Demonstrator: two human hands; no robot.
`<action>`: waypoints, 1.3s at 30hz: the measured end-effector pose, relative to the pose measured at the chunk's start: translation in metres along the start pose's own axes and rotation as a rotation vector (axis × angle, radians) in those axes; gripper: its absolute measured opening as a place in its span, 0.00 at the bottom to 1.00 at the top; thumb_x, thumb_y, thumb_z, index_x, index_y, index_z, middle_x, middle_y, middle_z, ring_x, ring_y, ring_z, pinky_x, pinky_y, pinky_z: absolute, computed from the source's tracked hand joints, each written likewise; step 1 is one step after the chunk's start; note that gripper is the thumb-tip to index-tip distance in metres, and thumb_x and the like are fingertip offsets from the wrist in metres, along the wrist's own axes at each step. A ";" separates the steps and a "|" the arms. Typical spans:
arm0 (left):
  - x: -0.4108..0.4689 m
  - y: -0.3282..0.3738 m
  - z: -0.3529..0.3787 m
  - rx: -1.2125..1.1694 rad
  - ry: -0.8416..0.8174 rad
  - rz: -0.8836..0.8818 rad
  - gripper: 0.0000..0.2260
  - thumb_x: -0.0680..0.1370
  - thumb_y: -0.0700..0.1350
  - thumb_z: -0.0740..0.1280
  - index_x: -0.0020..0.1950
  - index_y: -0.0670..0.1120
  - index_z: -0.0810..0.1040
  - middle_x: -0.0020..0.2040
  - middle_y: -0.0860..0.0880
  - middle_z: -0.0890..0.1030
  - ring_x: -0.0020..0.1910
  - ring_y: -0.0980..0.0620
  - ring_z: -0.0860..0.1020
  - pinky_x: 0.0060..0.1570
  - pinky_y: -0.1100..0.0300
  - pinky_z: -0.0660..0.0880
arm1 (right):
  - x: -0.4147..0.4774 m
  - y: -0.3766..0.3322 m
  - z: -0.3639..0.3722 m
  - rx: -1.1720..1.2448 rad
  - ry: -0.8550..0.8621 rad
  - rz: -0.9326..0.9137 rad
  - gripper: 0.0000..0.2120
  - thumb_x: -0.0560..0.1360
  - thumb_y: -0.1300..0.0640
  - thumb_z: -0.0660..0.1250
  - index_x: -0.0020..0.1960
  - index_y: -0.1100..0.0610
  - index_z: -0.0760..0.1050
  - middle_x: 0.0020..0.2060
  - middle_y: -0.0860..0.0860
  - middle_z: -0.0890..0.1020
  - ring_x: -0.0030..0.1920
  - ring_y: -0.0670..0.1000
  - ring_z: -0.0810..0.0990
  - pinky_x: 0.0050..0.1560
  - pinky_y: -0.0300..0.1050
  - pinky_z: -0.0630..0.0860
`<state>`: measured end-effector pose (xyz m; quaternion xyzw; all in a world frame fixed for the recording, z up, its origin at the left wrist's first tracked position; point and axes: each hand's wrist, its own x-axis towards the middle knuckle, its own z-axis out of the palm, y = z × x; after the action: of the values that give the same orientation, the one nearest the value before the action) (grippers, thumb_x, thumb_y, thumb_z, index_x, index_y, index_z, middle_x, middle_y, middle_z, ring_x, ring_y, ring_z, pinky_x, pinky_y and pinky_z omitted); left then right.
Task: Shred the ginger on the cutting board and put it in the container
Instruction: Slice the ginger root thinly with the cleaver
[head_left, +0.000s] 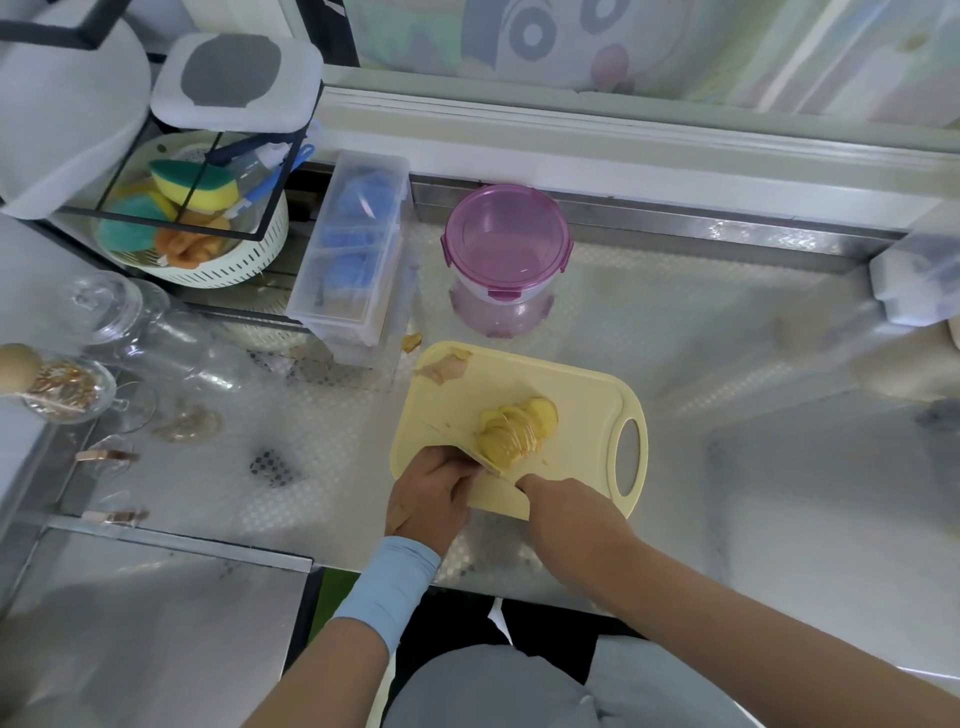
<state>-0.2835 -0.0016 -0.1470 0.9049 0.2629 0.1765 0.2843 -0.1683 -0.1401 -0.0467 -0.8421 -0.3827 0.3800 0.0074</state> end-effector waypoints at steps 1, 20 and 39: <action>0.000 0.000 0.000 -0.002 0.000 0.002 0.11 0.74 0.48 0.63 0.40 0.47 0.85 0.44 0.50 0.82 0.47 0.53 0.75 0.42 0.65 0.72 | 0.002 -0.002 -0.001 0.000 0.003 -0.009 0.21 0.75 0.70 0.56 0.65 0.56 0.70 0.37 0.51 0.73 0.36 0.54 0.75 0.35 0.48 0.72; -0.002 0.002 -0.003 -0.067 0.007 -0.031 0.11 0.74 0.48 0.64 0.41 0.48 0.85 0.45 0.51 0.83 0.48 0.54 0.76 0.47 0.70 0.69 | 0.013 0.006 0.011 -0.017 -0.003 -0.033 0.15 0.78 0.65 0.59 0.63 0.57 0.70 0.37 0.51 0.72 0.34 0.52 0.73 0.31 0.45 0.67; -0.003 0.000 -0.003 -0.105 -0.052 -0.073 0.05 0.73 0.44 0.69 0.43 0.49 0.85 0.47 0.57 0.80 0.50 0.60 0.74 0.52 0.76 0.65 | 0.047 0.016 0.011 0.215 0.041 -0.047 0.05 0.83 0.56 0.56 0.57 0.54 0.61 0.40 0.56 0.78 0.37 0.57 0.77 0.36 0.52 0.72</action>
<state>-0.2880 -0.0018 -0.1452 0.8829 0.2786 0.1562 0.3442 -0.1456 -0.1238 -0.0886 -0.8349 -0.3590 0.4013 0.1142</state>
